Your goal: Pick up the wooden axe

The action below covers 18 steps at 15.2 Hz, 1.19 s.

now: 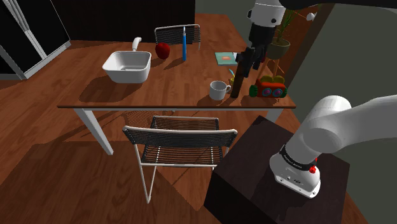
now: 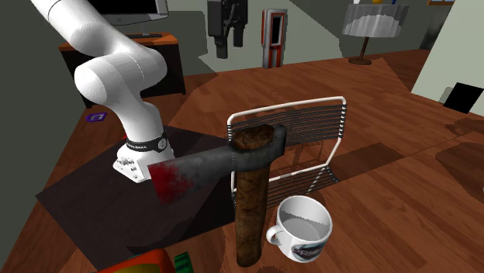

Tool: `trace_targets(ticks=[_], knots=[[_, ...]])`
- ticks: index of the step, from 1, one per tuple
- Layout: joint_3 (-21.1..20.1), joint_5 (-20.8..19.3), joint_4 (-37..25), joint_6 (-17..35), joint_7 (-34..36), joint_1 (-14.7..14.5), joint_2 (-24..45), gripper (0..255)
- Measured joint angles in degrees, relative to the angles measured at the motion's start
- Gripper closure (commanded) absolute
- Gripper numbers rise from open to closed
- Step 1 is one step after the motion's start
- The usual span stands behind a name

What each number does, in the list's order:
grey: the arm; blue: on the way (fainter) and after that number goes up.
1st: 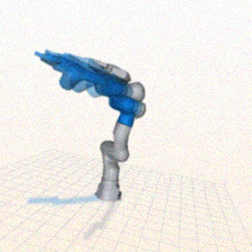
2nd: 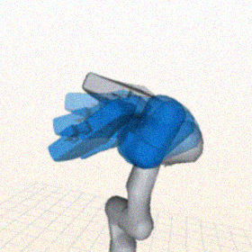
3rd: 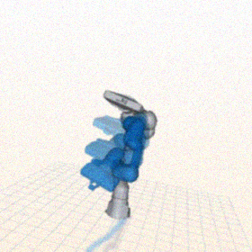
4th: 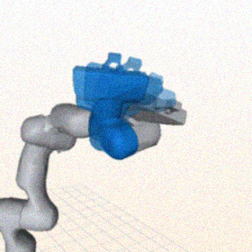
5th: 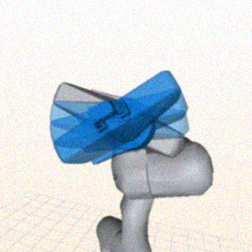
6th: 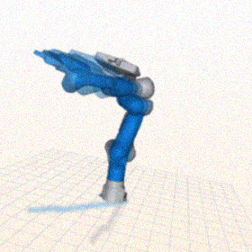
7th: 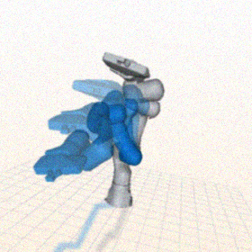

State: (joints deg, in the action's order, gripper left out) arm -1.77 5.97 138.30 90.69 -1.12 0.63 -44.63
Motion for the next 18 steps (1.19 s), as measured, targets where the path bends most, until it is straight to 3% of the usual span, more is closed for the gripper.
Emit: trace_targets(ticks=[3, 8, 18], knots=[[1.5, -1.1, -0.3, 0.7, -2.2, 0.3, 1.1, 0], [7.9, -5.2, -2.8, 2.4, -11.7, 1.7, 5.8, 0], [19.5, -8.5, -14.7, 7.2, -30.6, 2.3, 22.7, 0]])
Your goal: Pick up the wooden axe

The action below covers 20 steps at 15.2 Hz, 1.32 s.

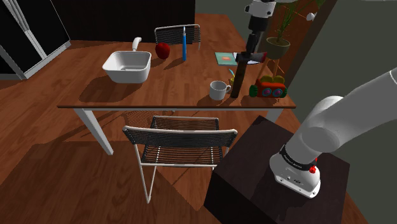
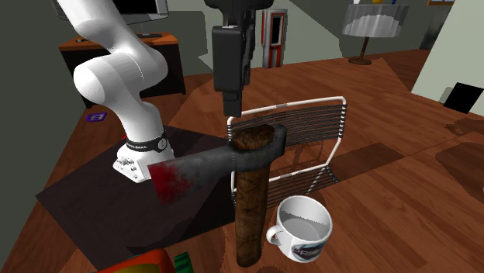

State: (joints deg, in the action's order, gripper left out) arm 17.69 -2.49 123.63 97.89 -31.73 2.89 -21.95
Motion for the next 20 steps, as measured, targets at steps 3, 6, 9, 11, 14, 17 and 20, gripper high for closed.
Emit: trace_targets(ticks=[3, 6, 9, 11, 14, 17, 20], knots=[[3.1, 0.6, -4.5, 0.8, -6.0, 0.1, 5.5, 0], [4.9, 1.7, -8.8, 0.8, -9.9, 0.2, 10.2, 0], [5.1, 1.7, -7.2, 2.9, -10.5, 0.3, 10.6, 0], [5.3, 1.9, -6.4, 4.1, -10.9, 0.3, 11.2, 0], [5.4, 1.9, -4.5, 6.1, -10.9, 0.3, 11.3, 255], [5.4, 1.9, -4.3, 6.4, -10.9, 0.3, 11.2, 255], [5.4, 1.9, -4.3, 6.4, -10.9, 0.3, 11.2, 255]])
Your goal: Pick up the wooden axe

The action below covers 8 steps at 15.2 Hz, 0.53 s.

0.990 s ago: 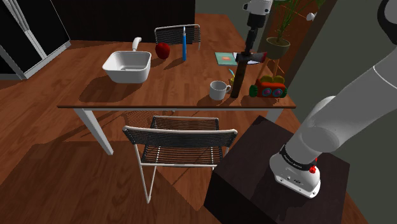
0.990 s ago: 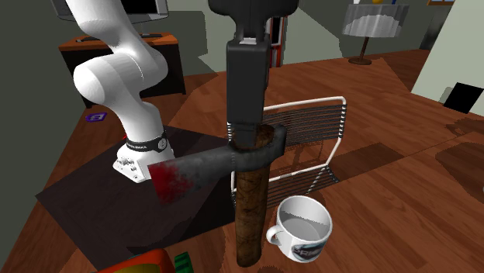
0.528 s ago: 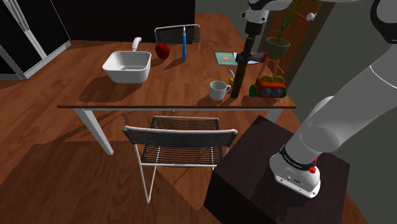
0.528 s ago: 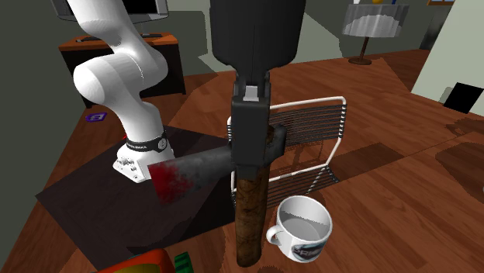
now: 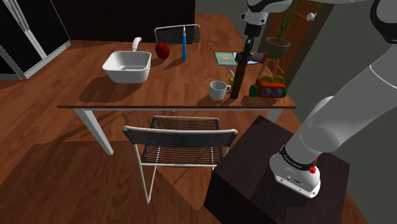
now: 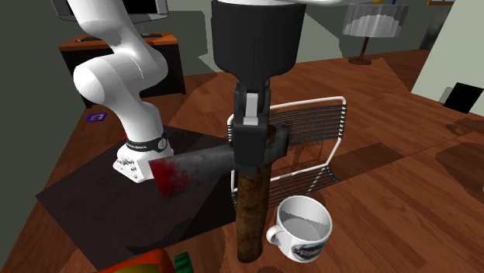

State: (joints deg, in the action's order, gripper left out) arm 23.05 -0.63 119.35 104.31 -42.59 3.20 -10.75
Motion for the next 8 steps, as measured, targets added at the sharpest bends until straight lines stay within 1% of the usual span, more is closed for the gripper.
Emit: trace_targets(ticks=[4, 8], knots=[[0.0, 0.0, 0.0, 0.0, 0.0, 0.0, 0.0, 255], [-0.1, -0.1, -2.0, -2.4, 0.2, -0.1, -0.3, 255]])
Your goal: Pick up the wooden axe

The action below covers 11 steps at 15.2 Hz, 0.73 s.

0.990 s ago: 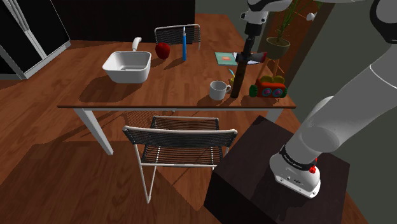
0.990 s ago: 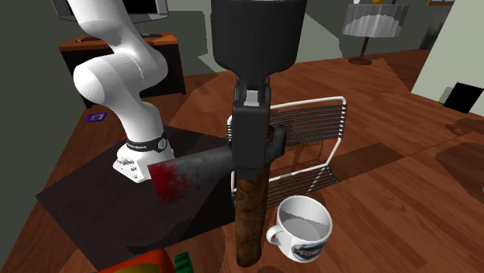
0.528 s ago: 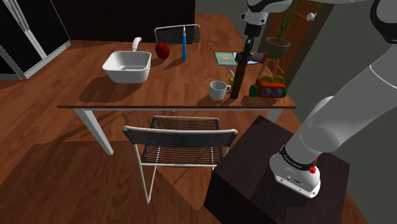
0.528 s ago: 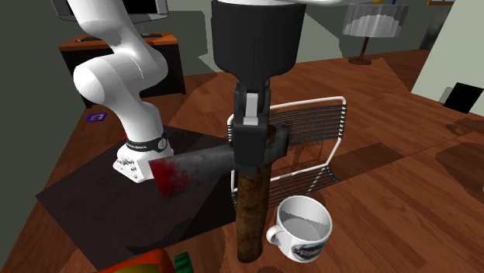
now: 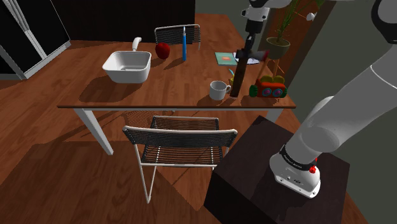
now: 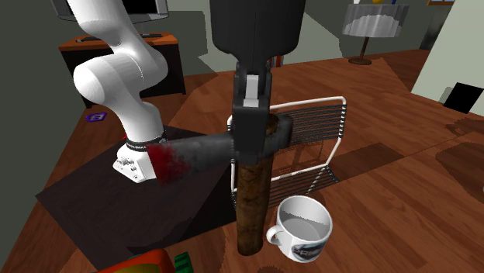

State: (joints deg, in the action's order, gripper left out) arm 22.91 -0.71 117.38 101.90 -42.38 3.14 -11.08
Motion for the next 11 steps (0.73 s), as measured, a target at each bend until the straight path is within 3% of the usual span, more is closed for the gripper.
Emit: trace_targets(ticks=[11], knots=[[-0.3, 0.1, -8.2, -8.3, 0.4, -0.2, -0.1, 255]])
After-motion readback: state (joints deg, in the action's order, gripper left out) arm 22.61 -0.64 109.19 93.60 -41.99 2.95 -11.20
